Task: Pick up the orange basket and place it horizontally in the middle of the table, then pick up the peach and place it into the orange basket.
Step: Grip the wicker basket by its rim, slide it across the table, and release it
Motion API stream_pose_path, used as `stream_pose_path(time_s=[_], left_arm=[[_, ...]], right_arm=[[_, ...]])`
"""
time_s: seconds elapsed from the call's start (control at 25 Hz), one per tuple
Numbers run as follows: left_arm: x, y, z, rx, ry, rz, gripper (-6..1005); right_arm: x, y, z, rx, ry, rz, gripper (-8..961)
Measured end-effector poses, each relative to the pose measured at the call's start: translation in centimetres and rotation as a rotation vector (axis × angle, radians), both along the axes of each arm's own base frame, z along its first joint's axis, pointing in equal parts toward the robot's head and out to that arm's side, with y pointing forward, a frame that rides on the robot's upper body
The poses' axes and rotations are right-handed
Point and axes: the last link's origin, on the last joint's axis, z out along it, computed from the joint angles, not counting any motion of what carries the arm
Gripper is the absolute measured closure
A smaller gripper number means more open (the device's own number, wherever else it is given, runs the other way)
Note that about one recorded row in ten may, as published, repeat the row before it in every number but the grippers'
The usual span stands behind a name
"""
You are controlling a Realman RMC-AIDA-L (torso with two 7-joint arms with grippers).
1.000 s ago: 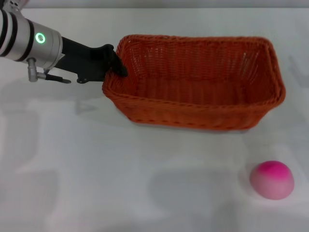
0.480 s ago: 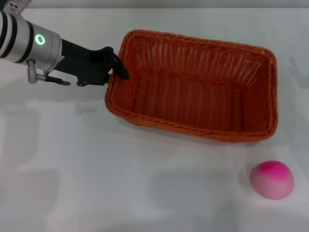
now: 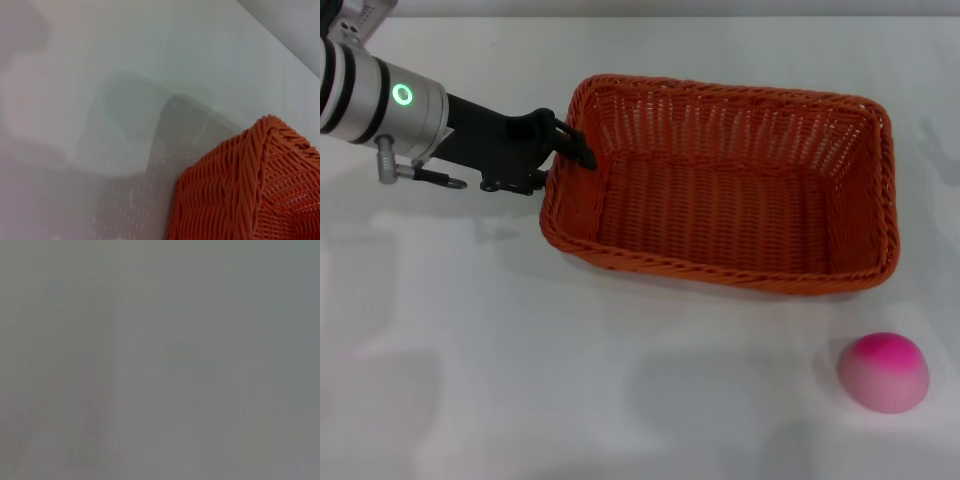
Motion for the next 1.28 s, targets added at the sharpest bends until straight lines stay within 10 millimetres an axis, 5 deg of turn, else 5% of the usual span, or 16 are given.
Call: stream_pose_path(time_s=[0.68, 1.28], left_arm=[[0.0, -0.8, -0.9, -0.045, -0.031, -0.033, 206], [-0.6, -1.9, -0.9, -0.072, -0.074, -0.095, 183]], right_arm=[[0.0, -0.2, -0.3, -0.014, 0.002, 0.0, 168], [0.0, -0.3, -0.5, -0.017, 0.006, -0.003, 182]])
